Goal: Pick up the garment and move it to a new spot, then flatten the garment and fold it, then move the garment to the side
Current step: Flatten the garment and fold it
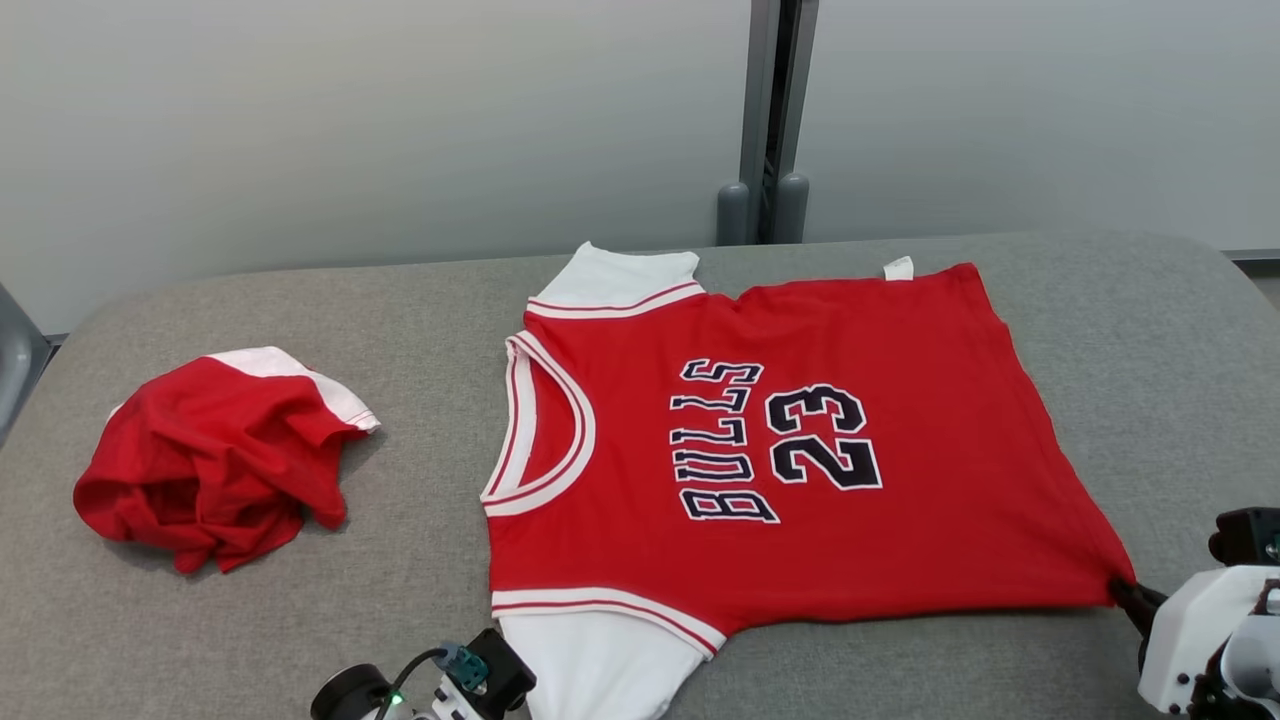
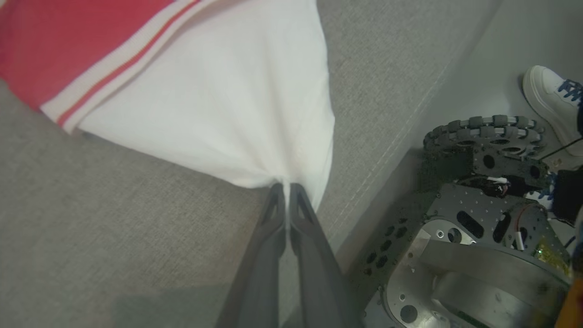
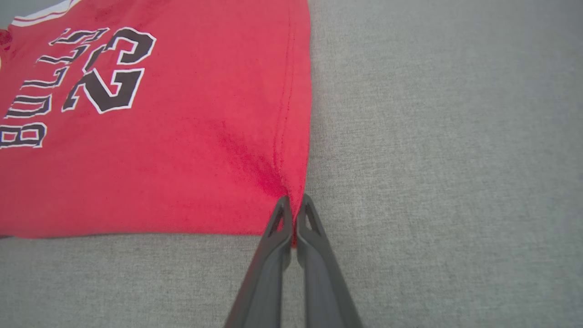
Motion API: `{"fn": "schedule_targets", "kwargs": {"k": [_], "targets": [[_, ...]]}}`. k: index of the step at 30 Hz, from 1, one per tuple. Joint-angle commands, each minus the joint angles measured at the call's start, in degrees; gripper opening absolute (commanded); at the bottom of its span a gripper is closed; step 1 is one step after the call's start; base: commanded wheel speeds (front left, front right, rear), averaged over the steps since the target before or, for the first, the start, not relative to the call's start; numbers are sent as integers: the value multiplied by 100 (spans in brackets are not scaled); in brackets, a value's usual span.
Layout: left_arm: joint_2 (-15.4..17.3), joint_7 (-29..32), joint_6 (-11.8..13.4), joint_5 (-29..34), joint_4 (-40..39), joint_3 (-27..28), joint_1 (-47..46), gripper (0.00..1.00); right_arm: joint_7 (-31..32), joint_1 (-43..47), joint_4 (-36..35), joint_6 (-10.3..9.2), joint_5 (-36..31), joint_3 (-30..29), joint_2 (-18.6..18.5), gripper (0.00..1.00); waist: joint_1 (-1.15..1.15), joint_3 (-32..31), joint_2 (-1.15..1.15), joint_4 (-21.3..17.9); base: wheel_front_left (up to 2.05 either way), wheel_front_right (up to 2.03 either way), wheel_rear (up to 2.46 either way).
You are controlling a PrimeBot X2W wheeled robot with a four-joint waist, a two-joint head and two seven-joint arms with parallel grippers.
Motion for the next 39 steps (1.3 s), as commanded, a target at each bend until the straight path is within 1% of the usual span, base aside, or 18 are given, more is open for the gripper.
{"fn": "schedule_targets", "kwargs": {"k": [1,8,14,20,24,27,30,39], "targets": [[45,34,-6,-48,-45,-1,88,0,63,71,-22,-2,66,7,-88,0,0,-11,0,-9,0,0,0],[231,363,-6,-233,-567,-6,273,0,685,253,-416,-2,614,32,-412,0,0,-69,0,-69,0,0,0],[419,683,-6,-480,-1008,-5,461,0,1128,387,-741,-2,951,72,-670,0,0,-104,0,-101,0,0,0],[587,852,-6,-673,-1378,-6,630,0,1703,650,-1143,-2,1396,71,-937,0,0,-119,0,-107,0,0,0],[705,951,-6,-754,-1574,-5,745,0,2075,828,-1356,-2,1655,73,-1097,0,0,-116,0,-122,0,0,0],[807,1066,-6,-646,-1657,-3,797,0,2345,905,-1454,-2,1852,37,-1174,0,0,-96,0,-133,0,0,0],[865,1043,-6,-653,-1719,-4,803,0,2381,940,-1588,-2,1921,10,-1243,0,0,-78,0,-126,0,0,0],[912,638,-6,-952,-1787,70,534,0,2090,811,-2012,-2,2003,-239,-1344,0,0,-1,0,-85,0,0,0]]}}
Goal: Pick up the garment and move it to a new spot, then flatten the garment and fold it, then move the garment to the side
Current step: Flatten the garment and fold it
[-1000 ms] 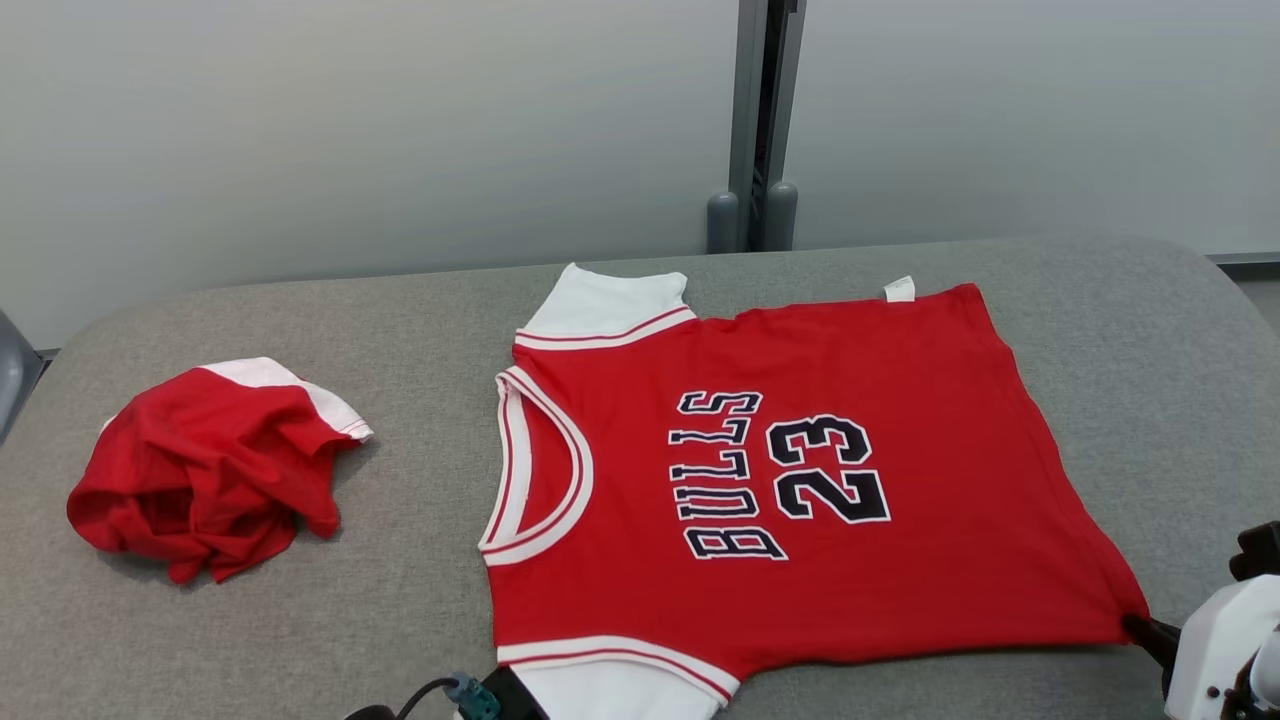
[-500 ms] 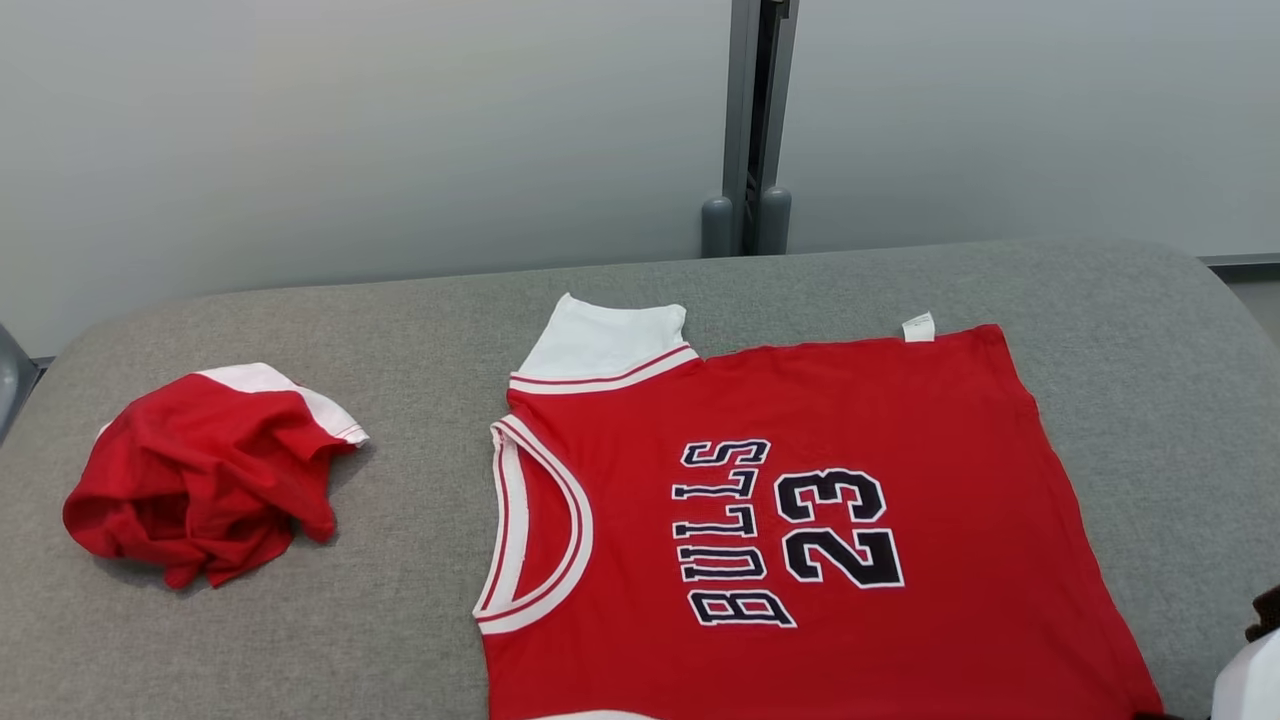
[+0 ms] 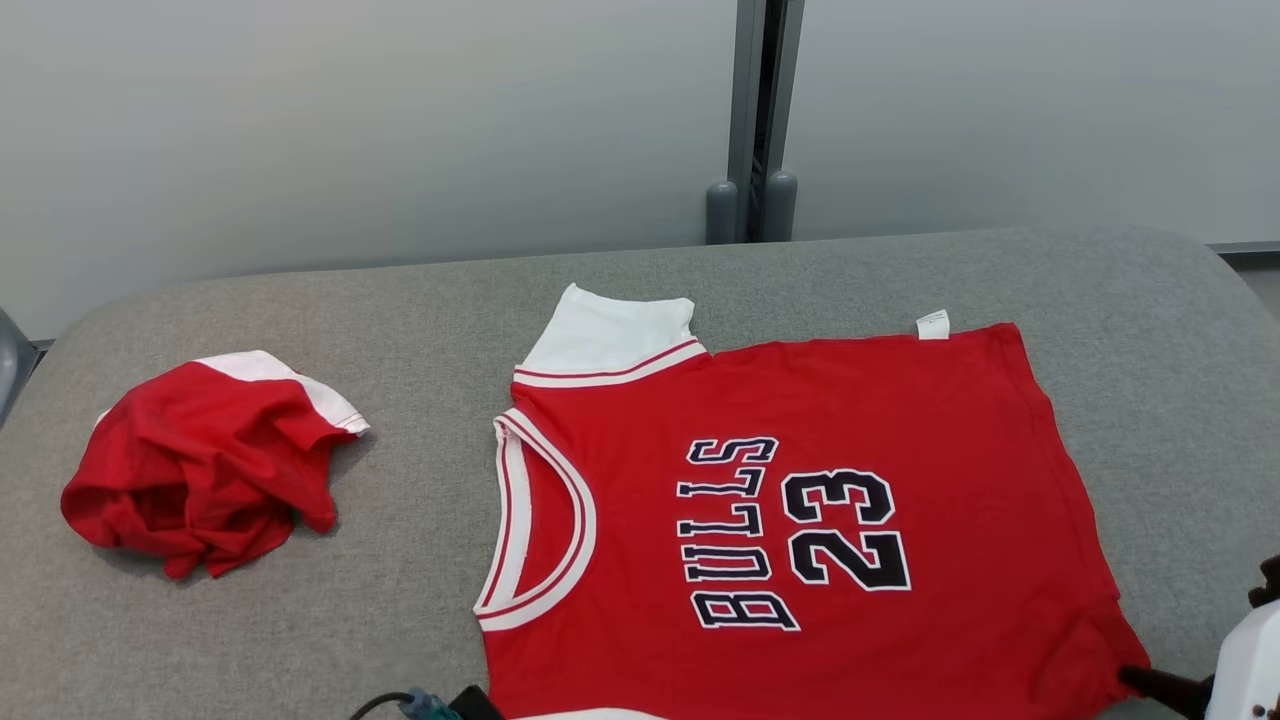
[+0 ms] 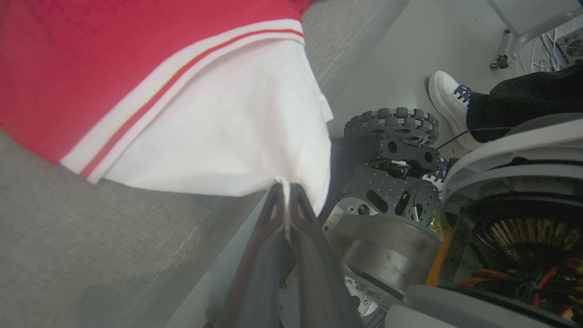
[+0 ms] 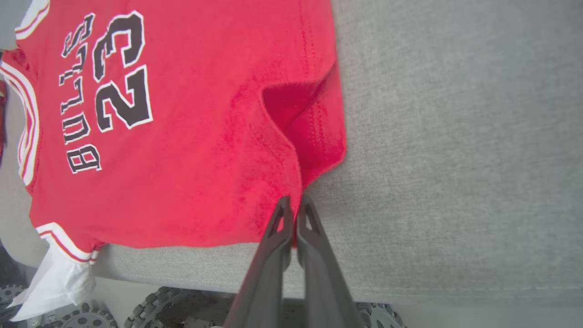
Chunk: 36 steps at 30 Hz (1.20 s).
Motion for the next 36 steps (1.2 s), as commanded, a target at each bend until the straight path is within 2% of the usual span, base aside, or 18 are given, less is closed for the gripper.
{"fn": "schedule_targets", "kwargs": {"k": [1,8,15,30,36], "targets": [[51,-56,-6,-85,-16,60,-95,0,-67,-62,-51,0,45,-48,-41,0,0,19,0,13,0,0,0],[215,-288,-6,-660,-204,286,-321,0,-257,-233,-200,0,-23,-211,-129,0,0,143,0,61,0,0,0],[253,-727,-5,-1254,-284,695,-554,0,-457,-411,-104,0,-116,-315,-42,0,0,262,0,79,0,0,0],[-228,-1906,36,-1724,620,1462,-807,0,-651,-662,303,-1,-161,-437,266,0,0,423,0,25,0,0,0],[-500,-2104,81,-1792,1112,1651,-1012,0,-631,-859,437,0,-221,-438,424,0,0,616,0,18,0,0,0]]}}
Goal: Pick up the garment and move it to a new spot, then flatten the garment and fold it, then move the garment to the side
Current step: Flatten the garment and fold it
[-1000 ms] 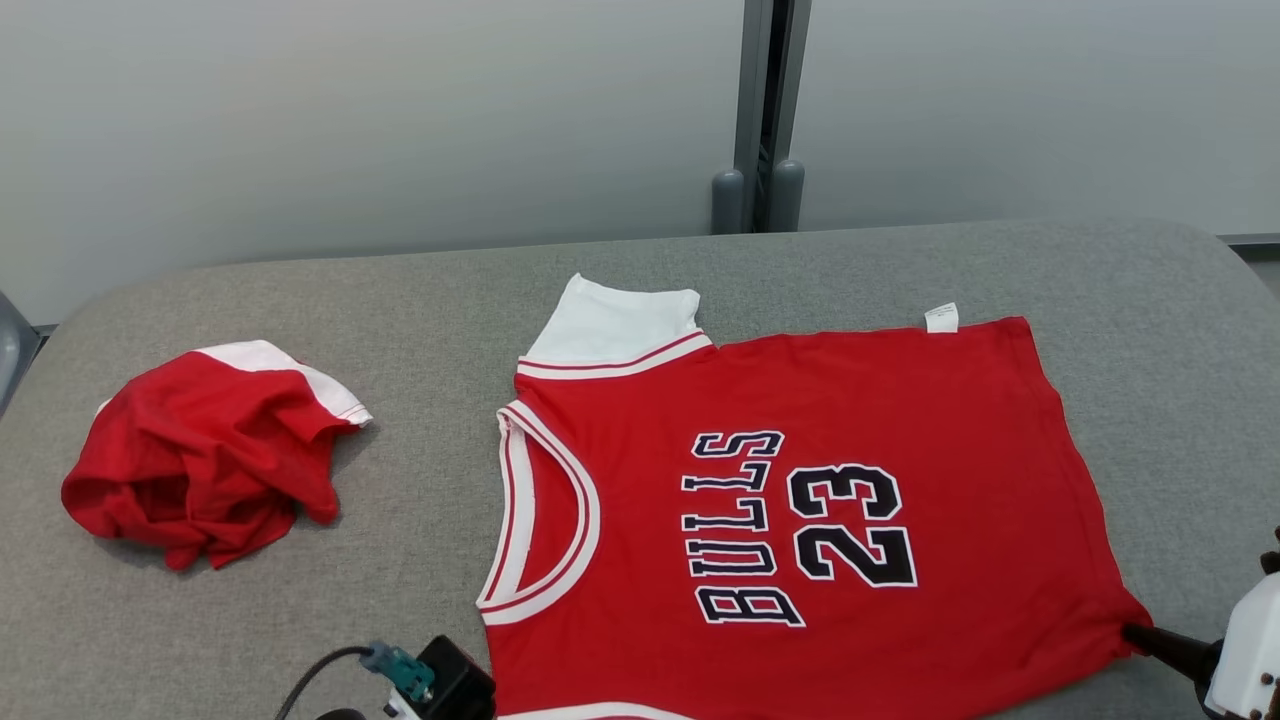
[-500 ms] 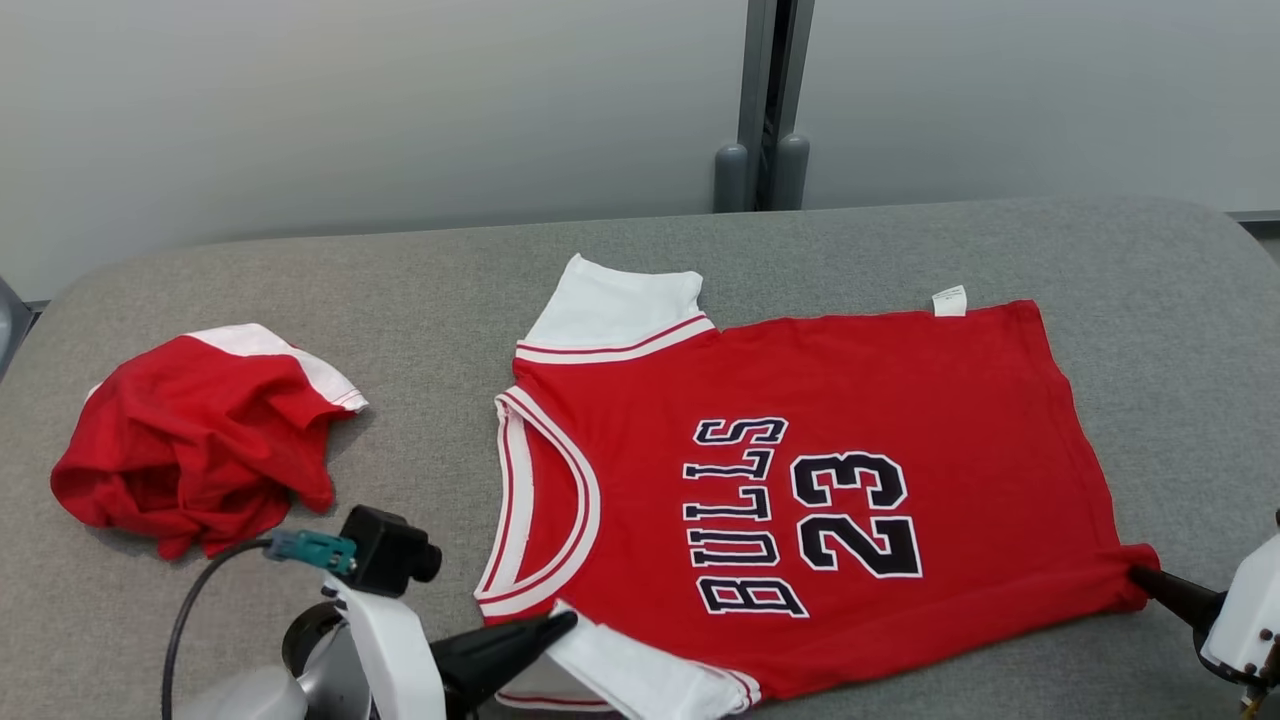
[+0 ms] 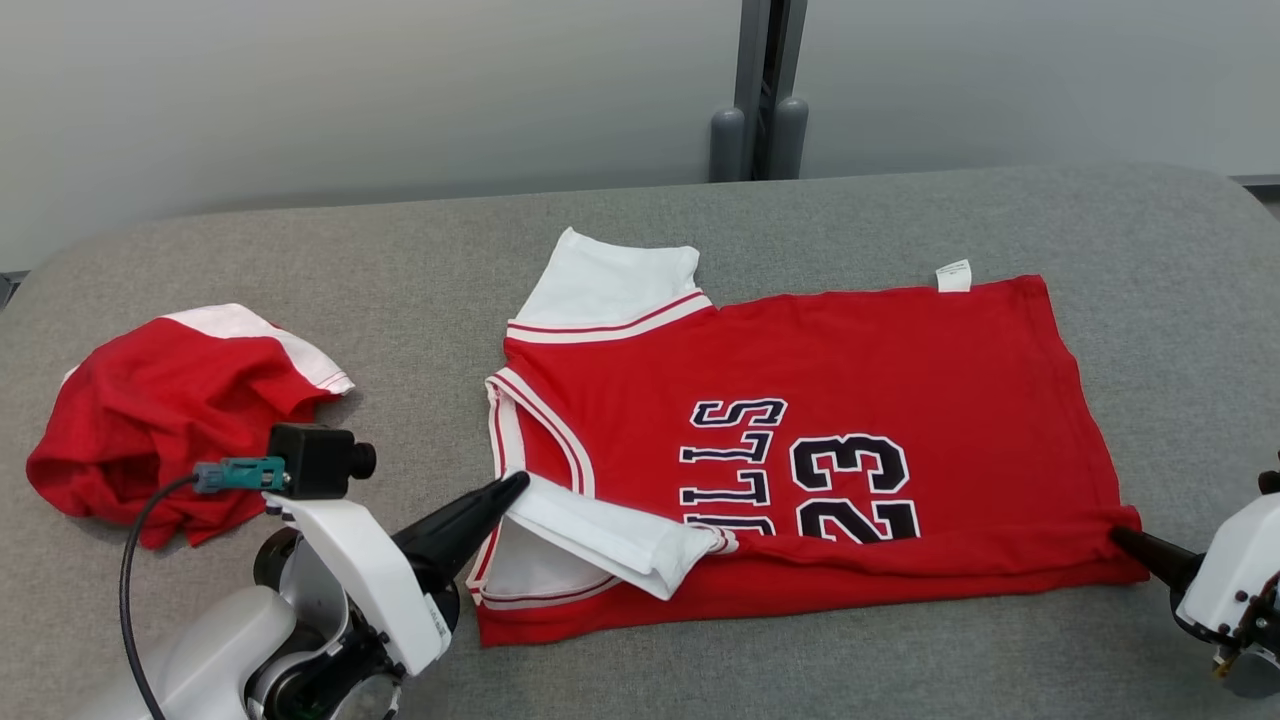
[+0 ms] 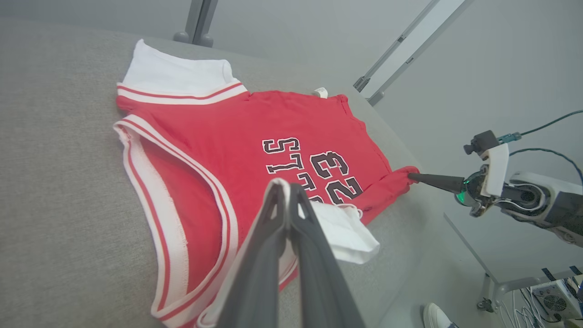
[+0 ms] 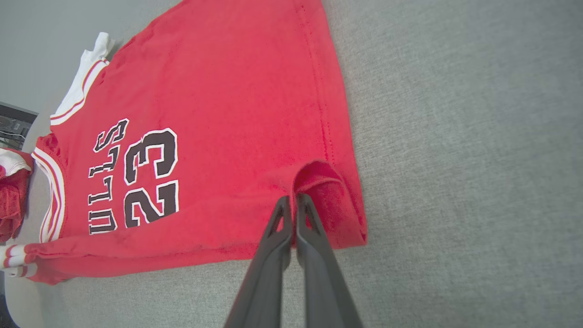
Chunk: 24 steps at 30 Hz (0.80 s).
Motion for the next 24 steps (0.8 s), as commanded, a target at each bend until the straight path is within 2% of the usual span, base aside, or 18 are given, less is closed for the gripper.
{"fn": "schedule_targets", "kwargs": {"k": [1,12,24], "targets": [[-29,-38,31,-10,138,48,-135,0,-2,-79,53,0,-49,-9,46,0,0,69,0,-7,0,0,0],[-314,-22,127,13,834,113,-449,0,-79,-308,220,0,-140,-14,234,0,0,308,0,-35,0,0,0],[-483,-2,48,62,1203,51,-571,0,-383,-420,376,0,-181,-94,337,0,0,409,0,15,0,0,0]]}}
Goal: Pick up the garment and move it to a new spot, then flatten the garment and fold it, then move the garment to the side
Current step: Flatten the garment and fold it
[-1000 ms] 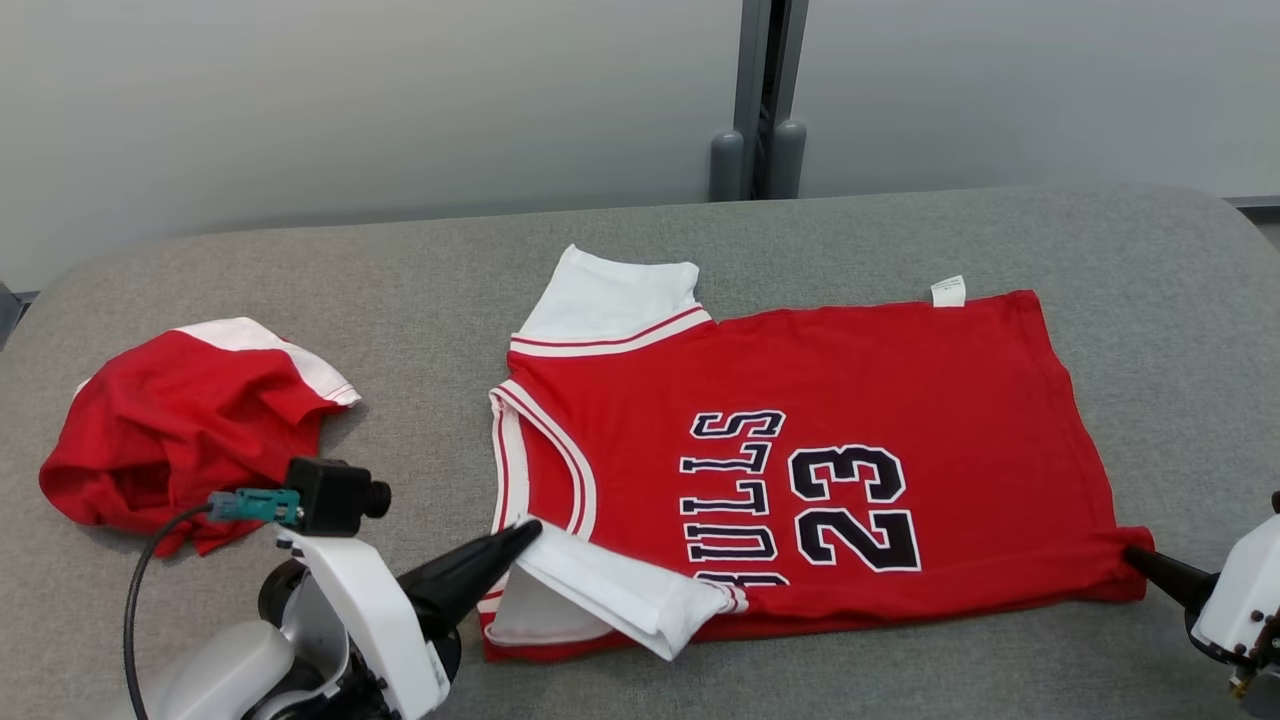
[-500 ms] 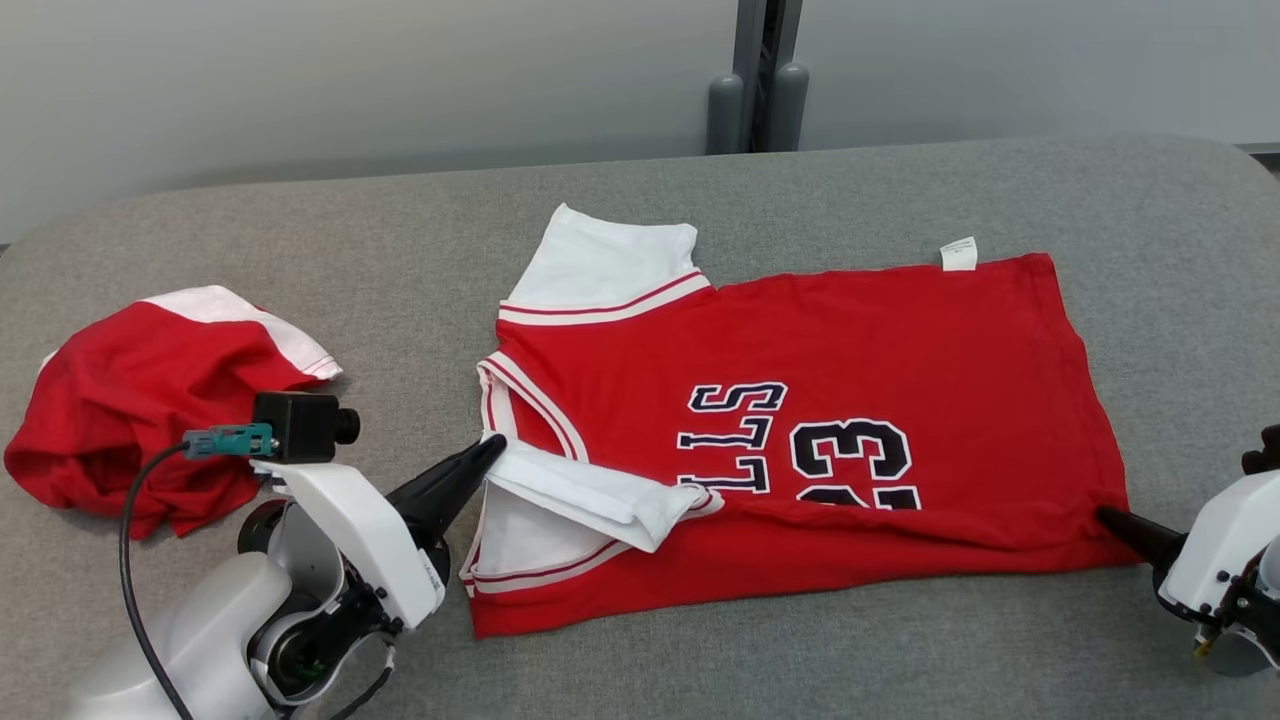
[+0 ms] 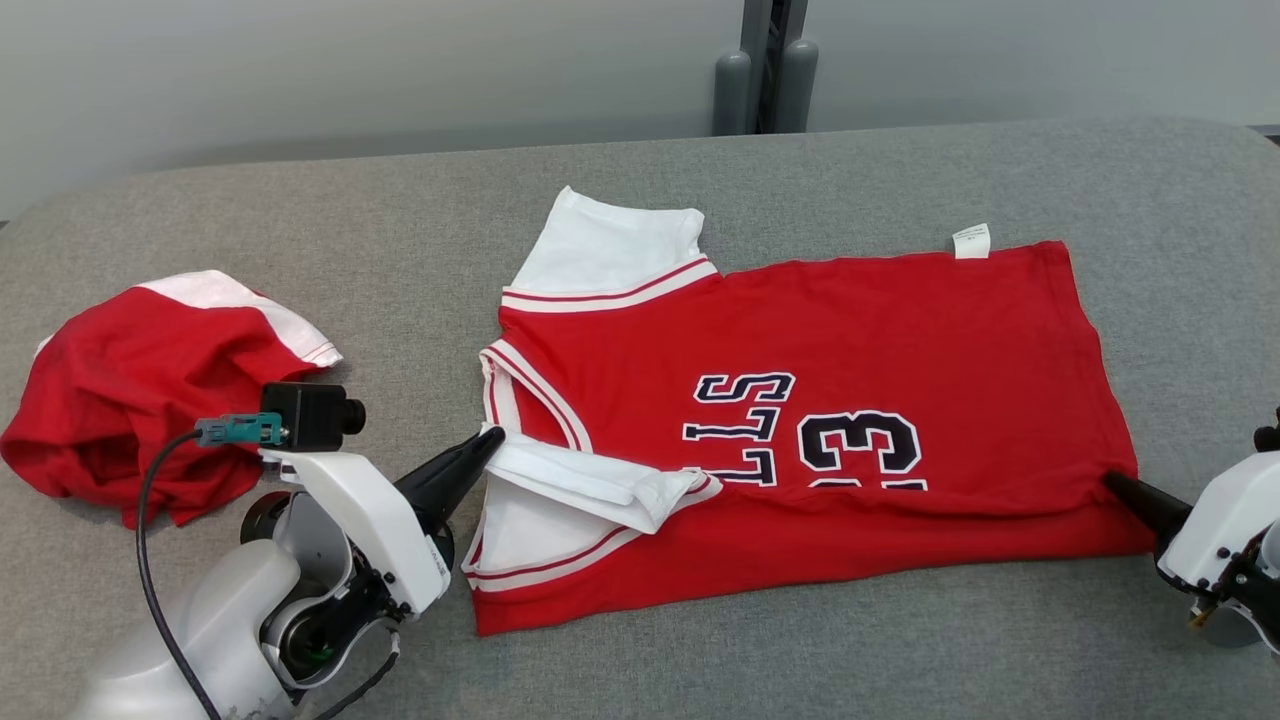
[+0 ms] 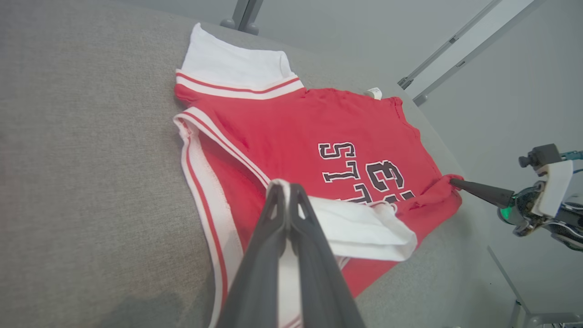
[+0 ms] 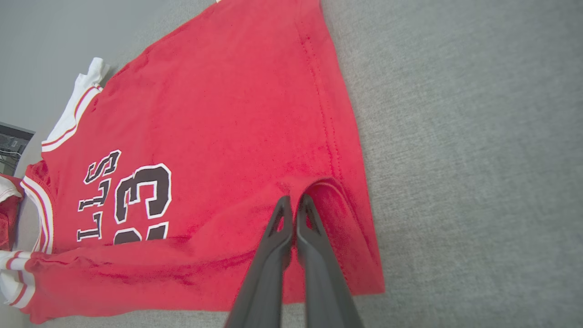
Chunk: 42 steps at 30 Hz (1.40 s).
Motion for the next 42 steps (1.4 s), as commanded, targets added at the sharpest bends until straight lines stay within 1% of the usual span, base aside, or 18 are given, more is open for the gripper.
{"fn": "schedule_targets", "kwargs": {"k": [1,12,17,18,19,20,22,23,24,25,26,28,29,32,36,40,42], "targets": [[11,-2,-35,40,19,5,-77,0,-72,-42,25,0,-46,-26,-2,0,0,4,0,9,0,0,0],[-48,31,-88,43,66,-82,-60,0,-628,-166,106,0,-264,-28,15,0,0,49,0,87,0,0,0],[-90,12,-101,38,111,-92,-100,0,-712,-202,237,0,-321,29,34,0,0,76,0,105,0,0,0],[-100,8,-104,34,121,-92,-107,0,-764,-220,289,-1,-350,36,40,31,0,80,0,106,0,0,0],[-109,2,-106,31,130,-94,-111,0,-797,-229,325,-1,-333,27,65,67,0,82,0,105,0,0,0],[-117,-6,-111,28,140,-95,-114,0,-825,-226,370,0,-296,8,94,100,0,82,0,104,0,0,0],[-134,-45,-115,31,174,-78,-123,0,-792,-227,437,0,-241,-1,143,100,0,77,0,100,0,0,0],[-149,-85,-115,37,200,-54,-132,9,-789,-239,455,0,-235,2,153,100,0,75,0,98,0,0,0],[-174,-150,-97,41,234,-22,-144,33,-792,-242,470,0,-222,6,166,100,0,74,0,94,0,0,0],[-174,-150,-97,41,234,-22,-144,33,-792,-242,470,0,-222,6,166,100,0,74,0,94,0,0,0],[-203,-205,-70,47,274,1,-153,48,-802,-245,485,0,-221,11,179,100,0,73,0,90,0,0,0],[-264,-292,-44,64,352,28,-160,96,-842,-248,530,-1,-220,20,204,100,0,67,0,79,0,0,0],[-301,-334,-34,51,388,49,-165,100,-852,-251,553,0,-214,22,214,100,0,66,0,72,0,0,0],[-396,-515,69,39,520,153,-213,100,-881,-247,613,-1,-199,29,236,100,0,59,0,58,0,0,0],[-513,-992,245,108,766,365,-274,100,-1050,-180,655,0,-152,-30,291,100,0,23,0,41,0,0,0],[-582,-1477,485,246,1018,672,-244,100,-1425,-36,580,0,-239,-43,309,100,0,-51,0,23,0,0,0],[-655,-1587,577,374,1082,911,-116,100,-1739,33,520,0,-353,-19,300,100,0,-108,0,9,0,0,0]]}}
